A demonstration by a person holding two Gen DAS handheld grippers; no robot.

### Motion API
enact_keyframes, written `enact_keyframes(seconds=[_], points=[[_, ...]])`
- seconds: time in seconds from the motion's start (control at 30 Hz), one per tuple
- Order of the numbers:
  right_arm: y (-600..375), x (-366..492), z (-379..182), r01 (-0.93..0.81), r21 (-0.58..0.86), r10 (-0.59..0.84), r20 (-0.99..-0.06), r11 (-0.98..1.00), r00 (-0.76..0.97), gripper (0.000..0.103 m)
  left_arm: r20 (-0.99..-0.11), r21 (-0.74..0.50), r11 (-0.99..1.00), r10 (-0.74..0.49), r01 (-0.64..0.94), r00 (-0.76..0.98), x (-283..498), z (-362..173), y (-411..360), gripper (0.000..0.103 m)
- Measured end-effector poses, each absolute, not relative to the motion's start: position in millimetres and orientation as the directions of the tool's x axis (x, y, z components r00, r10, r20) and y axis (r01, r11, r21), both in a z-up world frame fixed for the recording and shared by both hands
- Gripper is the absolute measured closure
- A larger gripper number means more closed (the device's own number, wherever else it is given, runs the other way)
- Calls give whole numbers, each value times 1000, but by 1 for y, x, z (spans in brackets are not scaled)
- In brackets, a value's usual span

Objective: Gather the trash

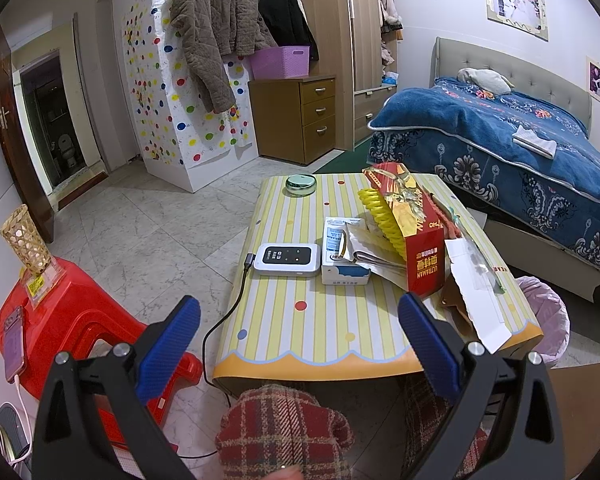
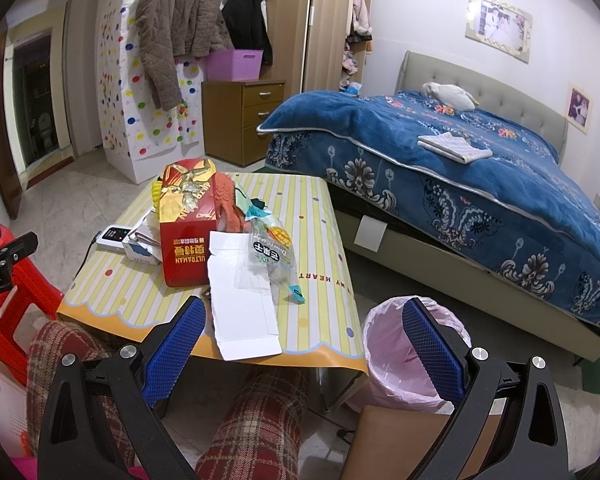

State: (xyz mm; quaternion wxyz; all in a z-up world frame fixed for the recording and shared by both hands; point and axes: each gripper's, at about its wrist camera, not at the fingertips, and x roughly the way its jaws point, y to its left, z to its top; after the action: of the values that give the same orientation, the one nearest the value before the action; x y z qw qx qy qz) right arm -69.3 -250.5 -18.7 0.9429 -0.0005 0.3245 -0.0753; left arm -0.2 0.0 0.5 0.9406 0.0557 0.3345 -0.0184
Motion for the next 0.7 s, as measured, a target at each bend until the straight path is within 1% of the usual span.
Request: enact_keyframes(seconds=[0.7], points=[[-251,-70,-20,142,-48,-142,-612,989,778,5,-630,93,993,3,72,777,0,0,0,7]])
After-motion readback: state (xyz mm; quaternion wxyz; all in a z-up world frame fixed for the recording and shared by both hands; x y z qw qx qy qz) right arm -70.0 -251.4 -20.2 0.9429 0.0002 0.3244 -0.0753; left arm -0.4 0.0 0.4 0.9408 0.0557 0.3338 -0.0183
